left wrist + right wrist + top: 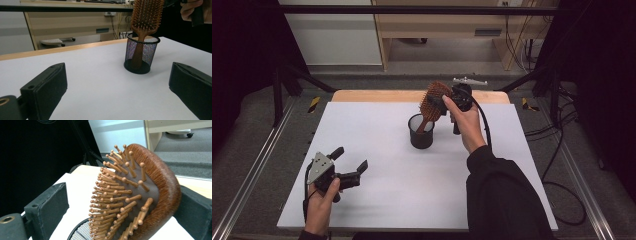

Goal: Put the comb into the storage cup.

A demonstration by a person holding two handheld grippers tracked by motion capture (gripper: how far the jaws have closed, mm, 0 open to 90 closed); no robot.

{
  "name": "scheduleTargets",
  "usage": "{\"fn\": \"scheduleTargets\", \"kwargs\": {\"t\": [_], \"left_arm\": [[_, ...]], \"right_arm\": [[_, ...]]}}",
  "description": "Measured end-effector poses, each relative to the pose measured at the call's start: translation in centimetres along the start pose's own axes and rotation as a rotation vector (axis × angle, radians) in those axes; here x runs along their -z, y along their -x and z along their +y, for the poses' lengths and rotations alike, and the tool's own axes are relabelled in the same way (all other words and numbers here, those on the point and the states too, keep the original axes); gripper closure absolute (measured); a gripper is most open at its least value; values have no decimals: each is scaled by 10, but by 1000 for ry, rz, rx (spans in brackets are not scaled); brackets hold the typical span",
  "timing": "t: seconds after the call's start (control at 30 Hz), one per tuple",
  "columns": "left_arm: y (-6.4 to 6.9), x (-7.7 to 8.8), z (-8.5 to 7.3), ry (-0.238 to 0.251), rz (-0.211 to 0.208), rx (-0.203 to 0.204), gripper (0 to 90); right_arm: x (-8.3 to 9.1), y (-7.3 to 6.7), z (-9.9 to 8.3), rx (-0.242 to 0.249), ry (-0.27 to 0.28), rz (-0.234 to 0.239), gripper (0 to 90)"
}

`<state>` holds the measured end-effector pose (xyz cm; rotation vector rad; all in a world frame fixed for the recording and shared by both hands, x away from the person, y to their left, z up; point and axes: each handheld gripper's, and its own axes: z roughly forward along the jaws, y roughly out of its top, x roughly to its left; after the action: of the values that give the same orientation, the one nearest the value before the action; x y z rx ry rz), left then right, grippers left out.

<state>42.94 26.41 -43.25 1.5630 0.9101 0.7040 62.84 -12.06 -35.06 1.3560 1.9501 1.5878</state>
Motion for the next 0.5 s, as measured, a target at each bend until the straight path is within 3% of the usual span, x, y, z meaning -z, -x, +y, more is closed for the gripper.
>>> {"fn": "scheduleTargets", "kwargs": {"t": [0.5], "left_arm": [[0, 0, 0, -1, 2, 0, 18]], "right_arm": [[21, -1, 7, 24, 93, -31, 59]]}}
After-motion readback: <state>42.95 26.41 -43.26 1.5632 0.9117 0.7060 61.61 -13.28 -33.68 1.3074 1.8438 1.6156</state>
